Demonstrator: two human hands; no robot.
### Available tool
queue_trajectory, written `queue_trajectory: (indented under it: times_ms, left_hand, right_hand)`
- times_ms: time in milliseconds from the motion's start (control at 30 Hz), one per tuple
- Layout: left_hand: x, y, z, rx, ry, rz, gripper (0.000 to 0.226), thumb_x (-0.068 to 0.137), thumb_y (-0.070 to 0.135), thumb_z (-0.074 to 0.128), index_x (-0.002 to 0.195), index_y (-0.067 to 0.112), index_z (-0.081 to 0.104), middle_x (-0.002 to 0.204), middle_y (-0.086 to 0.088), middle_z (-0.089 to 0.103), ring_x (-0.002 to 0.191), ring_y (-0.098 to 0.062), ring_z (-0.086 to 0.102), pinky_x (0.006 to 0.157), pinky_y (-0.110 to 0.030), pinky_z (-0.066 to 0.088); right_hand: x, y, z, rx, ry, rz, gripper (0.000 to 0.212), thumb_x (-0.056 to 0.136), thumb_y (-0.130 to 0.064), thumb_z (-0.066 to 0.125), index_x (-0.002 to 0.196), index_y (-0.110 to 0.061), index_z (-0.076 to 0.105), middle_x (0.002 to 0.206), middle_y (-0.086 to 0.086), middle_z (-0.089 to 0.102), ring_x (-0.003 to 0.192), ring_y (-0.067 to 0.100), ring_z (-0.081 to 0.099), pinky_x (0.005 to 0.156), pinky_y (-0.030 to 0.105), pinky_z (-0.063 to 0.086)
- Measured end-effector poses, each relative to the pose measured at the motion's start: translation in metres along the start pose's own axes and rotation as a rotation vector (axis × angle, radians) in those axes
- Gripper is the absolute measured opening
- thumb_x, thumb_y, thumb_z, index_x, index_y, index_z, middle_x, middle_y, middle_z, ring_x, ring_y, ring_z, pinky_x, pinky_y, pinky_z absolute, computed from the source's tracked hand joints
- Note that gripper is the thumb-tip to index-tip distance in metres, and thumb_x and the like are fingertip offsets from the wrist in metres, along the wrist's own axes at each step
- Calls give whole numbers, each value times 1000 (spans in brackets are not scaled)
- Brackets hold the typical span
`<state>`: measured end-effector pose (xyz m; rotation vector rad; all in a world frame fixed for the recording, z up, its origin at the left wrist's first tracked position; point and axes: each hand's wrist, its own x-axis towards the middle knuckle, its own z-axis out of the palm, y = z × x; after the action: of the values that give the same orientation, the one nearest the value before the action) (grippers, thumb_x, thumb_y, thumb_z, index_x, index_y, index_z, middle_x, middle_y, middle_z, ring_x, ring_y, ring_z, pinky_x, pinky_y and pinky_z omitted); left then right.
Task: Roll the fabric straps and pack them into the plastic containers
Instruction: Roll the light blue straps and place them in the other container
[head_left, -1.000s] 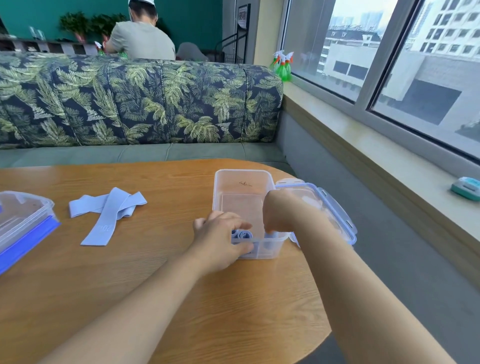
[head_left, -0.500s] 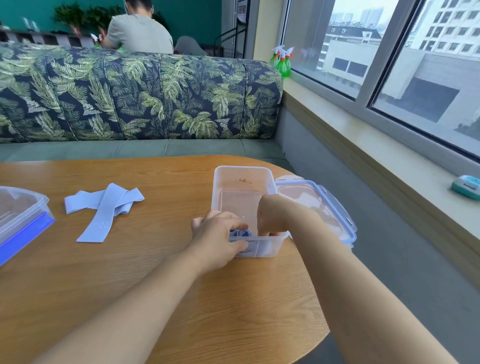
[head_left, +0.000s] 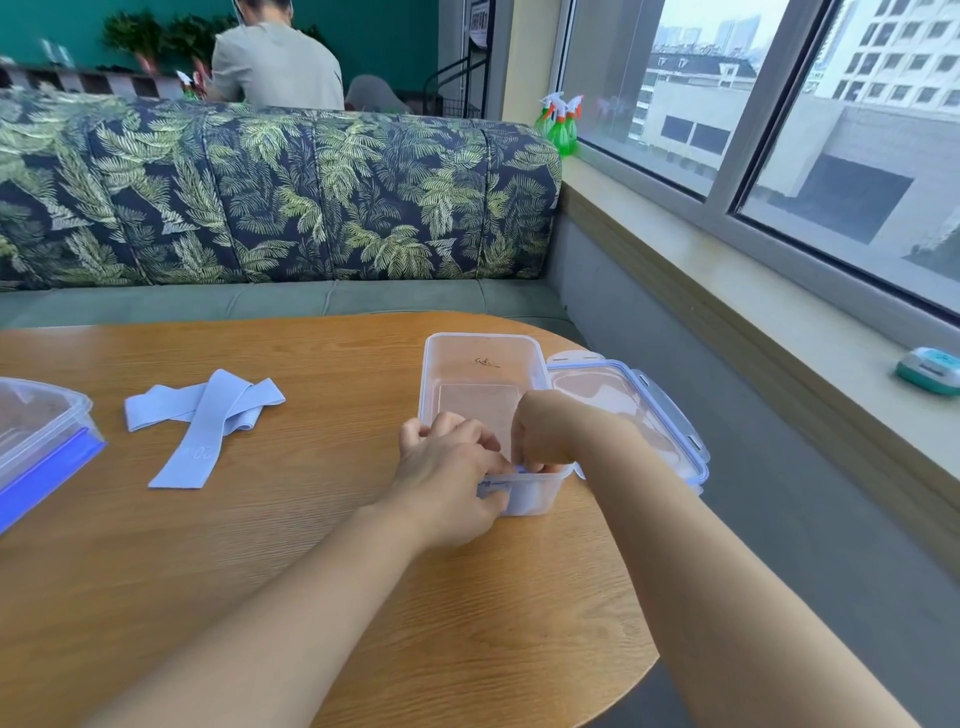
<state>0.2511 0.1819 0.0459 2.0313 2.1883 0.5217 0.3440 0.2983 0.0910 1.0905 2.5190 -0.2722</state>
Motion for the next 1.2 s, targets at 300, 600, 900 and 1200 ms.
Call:
queue_trajectory:
  times_ms: [300, 600, 900, 1200]
  left_hand:
    - [2, 3, -4, 86, -6, 26, 27, 89, 36, 55, 114, 37, 66, 122, 16, 43, 125, -10, 28, 96, -33, 4]
    - [3, 8, -2, 56, -23, 21, 34, 89, 32, 55, 120, 44, 61, 128, 13, 39, 127, -11, 26, 100, -35, 5]
    - [4, 7, -4, 65, -56, 1, 35, 90, 31, 53, 122, 43, 60, 129, 13, 36, 127, -11, 25, 106, -37, 6]
    - [3, 5, -2, 64, -54, -14, 35, 90, 29, 53, 121, 44, 60, 126, 13, 36, 125, -10, 26, 101, -34, 6]
  right_hand:
    - [5, 3, 7, 4, 151, 34, 29, 84, -16, 71, 113, -15, 68, 97, 2, 62, 88, 22, 57, 81, 30, 49]
    - [7, 7, 11, -56, 171, 14, 30, 85, -22, 67, 114, -18, 67, 107, 3, 62, 103, 24, 52, 101, 40, 32]
    - [6, 14, 14, -47, 247, 1, 23, 83, -27, 69, 104, -19, 69, 104, 2, 64, 116, 23, 36, 88, 37, 26]
    - [8, 15, 21, -99, 255, 20, 27, 84, -32, 70, 108, -18, 68, 113, 8, 60, 125, 26, 30, 98, 45, 24]
